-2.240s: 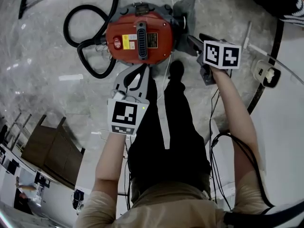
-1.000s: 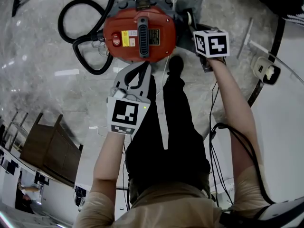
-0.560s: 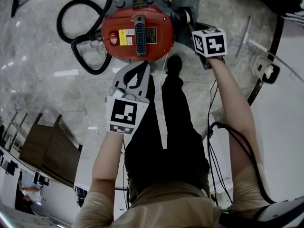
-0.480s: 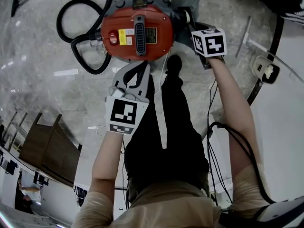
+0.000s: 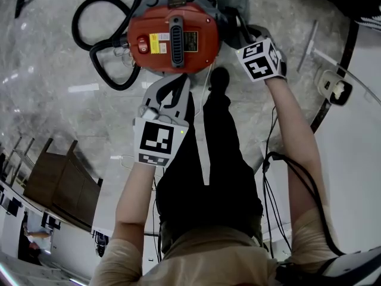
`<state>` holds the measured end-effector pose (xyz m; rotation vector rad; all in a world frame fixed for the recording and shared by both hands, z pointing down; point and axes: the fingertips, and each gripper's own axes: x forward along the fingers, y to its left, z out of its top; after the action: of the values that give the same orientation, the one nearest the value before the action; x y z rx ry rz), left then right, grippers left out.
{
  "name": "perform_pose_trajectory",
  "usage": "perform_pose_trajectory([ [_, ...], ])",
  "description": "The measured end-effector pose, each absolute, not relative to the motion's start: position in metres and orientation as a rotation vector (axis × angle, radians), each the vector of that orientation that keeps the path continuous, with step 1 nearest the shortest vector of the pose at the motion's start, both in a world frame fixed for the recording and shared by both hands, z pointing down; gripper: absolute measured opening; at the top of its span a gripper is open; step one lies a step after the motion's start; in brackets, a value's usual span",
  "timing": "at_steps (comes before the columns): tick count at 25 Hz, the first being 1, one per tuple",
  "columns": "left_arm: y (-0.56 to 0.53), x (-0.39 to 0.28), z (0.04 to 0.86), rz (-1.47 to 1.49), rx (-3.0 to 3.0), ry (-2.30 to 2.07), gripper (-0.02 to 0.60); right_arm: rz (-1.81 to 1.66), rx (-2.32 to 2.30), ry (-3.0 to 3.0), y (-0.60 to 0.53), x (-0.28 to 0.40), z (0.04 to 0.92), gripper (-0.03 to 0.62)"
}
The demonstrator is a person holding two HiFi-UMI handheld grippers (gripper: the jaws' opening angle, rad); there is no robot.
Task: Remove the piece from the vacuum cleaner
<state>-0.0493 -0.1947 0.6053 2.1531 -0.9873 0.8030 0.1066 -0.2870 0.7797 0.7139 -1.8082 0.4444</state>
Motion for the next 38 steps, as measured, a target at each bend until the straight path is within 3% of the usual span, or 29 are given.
perform_pose_trajectory([
  [8,-0.1933,-0.0481,0.6094,0.807,2.149,-0.98,0.003,0.434,0.778,-1.798,-0.2857,0.1089,0.7822,0.048],
  [18,-0.1953,-0.0469,0.6105,0.803,2.146,-0.975,0.003,1.521,1.179,-1.714,-0.2913,0.1118,0.7815,0.041],
  [29,-0.1969,-0.0478,0.6137,0.795,2.135,-0.972,0.003,2.159,1.256,-1.542,-0.2897,0.1122,0.7832,0.054],
  [33,-0.197,-0.0489,0.6132,0.794,2.133,-0.974,0.003,2.091,1.235,-1.582,-0.2903,0.1116,0.7826,0.057],
  [38,-0.1959,-0.0476,0.6148,0.792,2.137,-0.968,0.003,1.458,1.064,-1.727,-0.29,0.1094,0.7816,0.038],
])
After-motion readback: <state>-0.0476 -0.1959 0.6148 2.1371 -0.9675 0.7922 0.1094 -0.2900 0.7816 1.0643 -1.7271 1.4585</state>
